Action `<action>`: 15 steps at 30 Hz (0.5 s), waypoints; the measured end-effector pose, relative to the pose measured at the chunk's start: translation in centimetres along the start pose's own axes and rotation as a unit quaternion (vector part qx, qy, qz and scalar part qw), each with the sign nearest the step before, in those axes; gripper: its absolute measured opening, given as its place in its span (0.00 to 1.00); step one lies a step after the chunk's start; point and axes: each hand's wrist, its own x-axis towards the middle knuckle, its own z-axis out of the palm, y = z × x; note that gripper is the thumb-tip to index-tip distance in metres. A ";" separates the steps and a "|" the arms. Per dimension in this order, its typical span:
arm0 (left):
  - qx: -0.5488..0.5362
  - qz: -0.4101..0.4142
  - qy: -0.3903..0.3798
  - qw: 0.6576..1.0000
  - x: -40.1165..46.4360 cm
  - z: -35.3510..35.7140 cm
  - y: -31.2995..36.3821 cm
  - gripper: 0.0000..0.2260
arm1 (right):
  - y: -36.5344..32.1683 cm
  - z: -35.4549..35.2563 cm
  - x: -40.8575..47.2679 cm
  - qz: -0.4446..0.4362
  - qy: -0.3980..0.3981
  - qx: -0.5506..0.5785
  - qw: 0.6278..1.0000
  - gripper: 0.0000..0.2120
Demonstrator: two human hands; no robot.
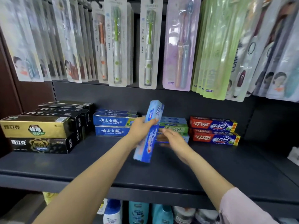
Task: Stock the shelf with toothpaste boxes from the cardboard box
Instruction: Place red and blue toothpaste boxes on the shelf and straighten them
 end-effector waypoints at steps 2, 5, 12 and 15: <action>-0.120 -0.079 -0.033 0.989 -0.2 0.6 0.4 0.12 | -0.5 0.6 -1.1 0.037 -0.065 0.056 0.996 0.10; -0.171 -0.105 -0.046 0.979 -0.2 1.2 0.5 0.13 | -0.7 0.7 -1.5 0.014 -0.071 0.047 0.996 0.07; 0.034 0.046 0.129 0.990 0.4 0.3 -0.9 0.46 | -1.1 -2.5 -0.3 -0.065 0.044 -0.271 0.959 0.16; 0.022 0.022 0.136 0.990 0.5 0.3 -1.3 0.49 | -1.4 -2.2 0.0 -0.040 0.066 -0.223 0.972 0.19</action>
